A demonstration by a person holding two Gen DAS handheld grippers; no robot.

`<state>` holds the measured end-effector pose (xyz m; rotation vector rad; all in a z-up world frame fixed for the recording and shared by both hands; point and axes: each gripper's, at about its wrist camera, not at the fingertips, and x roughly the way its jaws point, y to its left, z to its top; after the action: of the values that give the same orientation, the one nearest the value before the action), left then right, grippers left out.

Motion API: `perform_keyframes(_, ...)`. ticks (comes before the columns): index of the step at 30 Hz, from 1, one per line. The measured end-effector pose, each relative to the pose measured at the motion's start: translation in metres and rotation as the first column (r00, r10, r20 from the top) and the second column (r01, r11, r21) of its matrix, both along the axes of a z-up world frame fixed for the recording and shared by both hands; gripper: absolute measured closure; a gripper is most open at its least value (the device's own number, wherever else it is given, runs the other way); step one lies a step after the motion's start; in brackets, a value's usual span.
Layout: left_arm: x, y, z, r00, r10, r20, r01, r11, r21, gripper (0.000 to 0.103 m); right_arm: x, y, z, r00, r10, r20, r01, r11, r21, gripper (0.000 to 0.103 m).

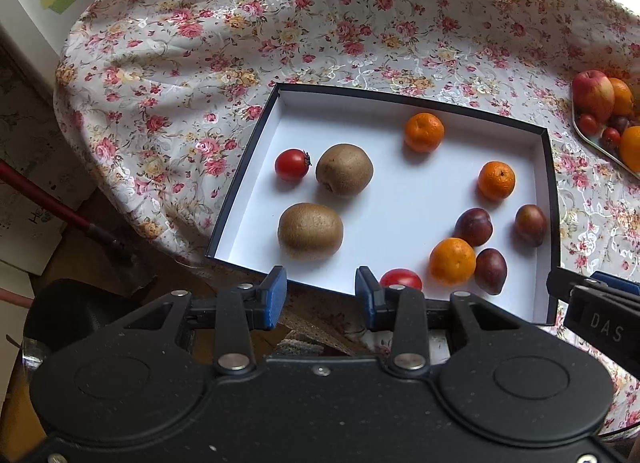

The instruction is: Organize fruits

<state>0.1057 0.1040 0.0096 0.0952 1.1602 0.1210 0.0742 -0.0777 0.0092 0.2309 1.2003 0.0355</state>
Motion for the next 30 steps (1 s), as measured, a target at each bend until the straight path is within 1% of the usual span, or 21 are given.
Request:
perform_keyframes(7,-0.020,0.005,0.003,0.999,-0.027,0.032,0.027,1.000,-0.002,0.057,-0.025,0.003,0.002,1.000,0.011,0.010,-0.011,1.000,-0.009,0.061)
perform_keyframes(9,-0.023,0.006,0.001,0.999,-0.029,0.035,0.029,1.000,-0.001,0.057,-0.032,0.004,0.002,1.000,0.017,0.016,-0.016,1.000,-0.024,0.061)
perform_keyframes(13,-0.030,0.008,0.000,0.999,-0.029,0.033,0.030,0.999,-0.019,0.057,-0.045,0.005,0.004,0.999,0.022,0.029,-0.022,1.000,-0.021,0.061)
perform_keyframes(15,-0.035,0.007,0.001,0.998,-0.039,0.051,0.040,0.999,-0.028,0.057,-0.049,0.005,0.006,0.999,0.022,0.041,-0.021,0.999,-0.030,0.061)
perform_keyframes(19,-0.044,0.002,0.000,0.993,-0.072,0.091,0.074,0.997,-0.017,0.057,-0.055,0.003,0.009,0.997,0.021,0.079,-0.017,0.999,-0.052,0.061)
perform_keyframes(23,-0.048,-0.003,-0.001,0.988,-0.102,0.114,0.104,0.995,-0.008,0.057,-0.056,-0.001,0.010,0.995,0.008,0.101,-0.003,0.999,-0.045,0.061)
perform_keyframes(26,-0.050,-0.003,-0.002,0.987,-0.100,0.126,0.101,0.995,-0.004,0.057,-0.056,0.000,0.009,0.994,0.002,0.106,0.003,0.998,-0.055,0.061)
perform_keyframes(30,-0.047,0.002,-0.006,0.992,-0.067,0.110,0.069,0.997,-0.019,0.057,-0.055,0.002,0.005,0.996,0.008,0.090,-0.003,0.998,-0.059,0.061)
